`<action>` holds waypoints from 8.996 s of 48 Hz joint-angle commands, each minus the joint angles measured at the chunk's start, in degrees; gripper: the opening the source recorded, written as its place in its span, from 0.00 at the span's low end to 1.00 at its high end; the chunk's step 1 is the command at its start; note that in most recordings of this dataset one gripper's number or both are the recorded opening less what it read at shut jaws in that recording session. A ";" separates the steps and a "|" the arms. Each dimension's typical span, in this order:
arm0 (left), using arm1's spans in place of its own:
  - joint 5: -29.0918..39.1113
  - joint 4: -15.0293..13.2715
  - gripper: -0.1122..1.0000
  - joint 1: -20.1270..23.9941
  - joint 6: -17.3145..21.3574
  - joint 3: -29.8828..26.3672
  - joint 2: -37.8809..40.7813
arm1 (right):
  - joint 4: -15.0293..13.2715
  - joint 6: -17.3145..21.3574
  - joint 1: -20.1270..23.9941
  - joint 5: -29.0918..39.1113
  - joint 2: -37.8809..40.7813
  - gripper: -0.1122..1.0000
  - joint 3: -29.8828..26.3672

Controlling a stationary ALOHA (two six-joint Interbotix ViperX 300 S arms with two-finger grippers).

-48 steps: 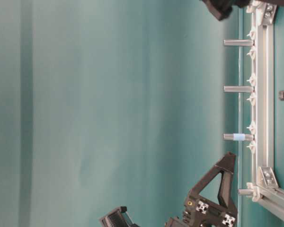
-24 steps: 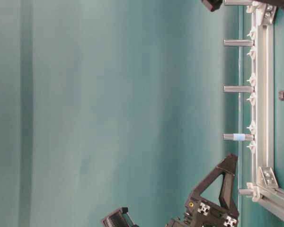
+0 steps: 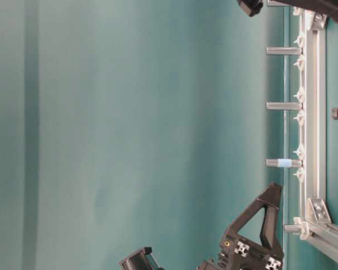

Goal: Insert the wire through the string loop located in the center.

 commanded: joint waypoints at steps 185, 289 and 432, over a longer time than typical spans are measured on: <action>22.68 0.35 0.10 -10.28 0.26 4.66 -21.97 | -0.09 0.18 -0.26 -0.44 12.57 0.16 -15.21; 24.17 0.44 0.88 -19.07 0.53 -18.54 7.38 | -0.09 0.18 -0.18 -0.62 12.48 0.16 -15.47; 31.55 0.44 0.24 -19.07 0.00 -22.06 9.84 | 0.18 0.62 0.18 -0.26 5.63 0.69 -8.26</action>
